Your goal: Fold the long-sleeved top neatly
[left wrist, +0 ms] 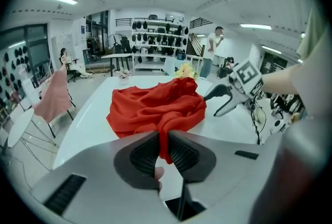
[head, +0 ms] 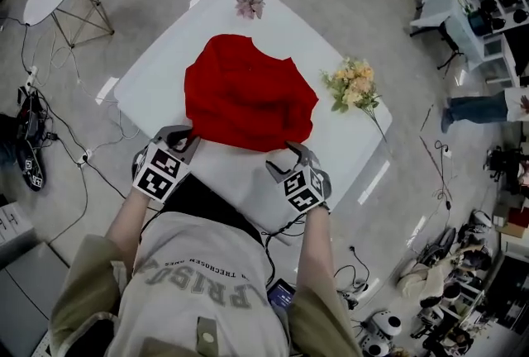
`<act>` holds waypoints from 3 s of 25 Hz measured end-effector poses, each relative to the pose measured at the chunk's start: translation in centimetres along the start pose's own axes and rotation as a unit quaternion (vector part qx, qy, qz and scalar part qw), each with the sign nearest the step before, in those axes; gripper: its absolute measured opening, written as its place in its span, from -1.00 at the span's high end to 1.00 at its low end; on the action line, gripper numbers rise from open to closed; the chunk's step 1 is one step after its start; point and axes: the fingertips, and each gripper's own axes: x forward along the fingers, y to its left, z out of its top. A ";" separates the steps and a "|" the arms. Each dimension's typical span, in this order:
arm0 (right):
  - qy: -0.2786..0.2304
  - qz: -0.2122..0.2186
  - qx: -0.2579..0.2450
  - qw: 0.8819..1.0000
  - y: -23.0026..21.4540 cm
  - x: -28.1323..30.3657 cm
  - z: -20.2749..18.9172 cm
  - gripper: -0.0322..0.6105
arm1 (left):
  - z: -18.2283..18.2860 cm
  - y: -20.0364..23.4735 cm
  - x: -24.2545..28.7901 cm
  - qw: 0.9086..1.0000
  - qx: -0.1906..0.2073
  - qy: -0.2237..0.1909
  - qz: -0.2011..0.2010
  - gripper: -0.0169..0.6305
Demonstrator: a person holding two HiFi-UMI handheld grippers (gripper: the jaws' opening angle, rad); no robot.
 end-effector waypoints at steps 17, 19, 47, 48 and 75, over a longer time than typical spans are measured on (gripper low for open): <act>-0.046 -0.036 -0.036 0.998 -1.6 -2.0 1.0 0.76 | -1.1 -0.9 -4.4 0.998 -0.013 0.016 0.056 0.79; -0.045 0.015 -0.046 0.998 0.2 -4.2 1.2 0.77 | -2.2 -0.9 -4.2 0.998 -0.001 0.035 0.052 0.79; 0.080 -0.058 0.059 0.993 12.3 0.6 -4.2 0.41 | -8.4 3.9 -6.6 0.997 0.019 0.061 -0.037 0.79; 0.075 -0.053 0.067 0.994 12.1 0.2 -4.1 0.61 | -8.1 4.0 -6.8 0.997 0.022 0.056 -0.038 0.79; -0.018 -0.029 0.143 0.989 10.9 -6.6 1.1 -0.25 | -9.5 4.2 -5.4 0.989 0.119 0.066 -0.065 -0.19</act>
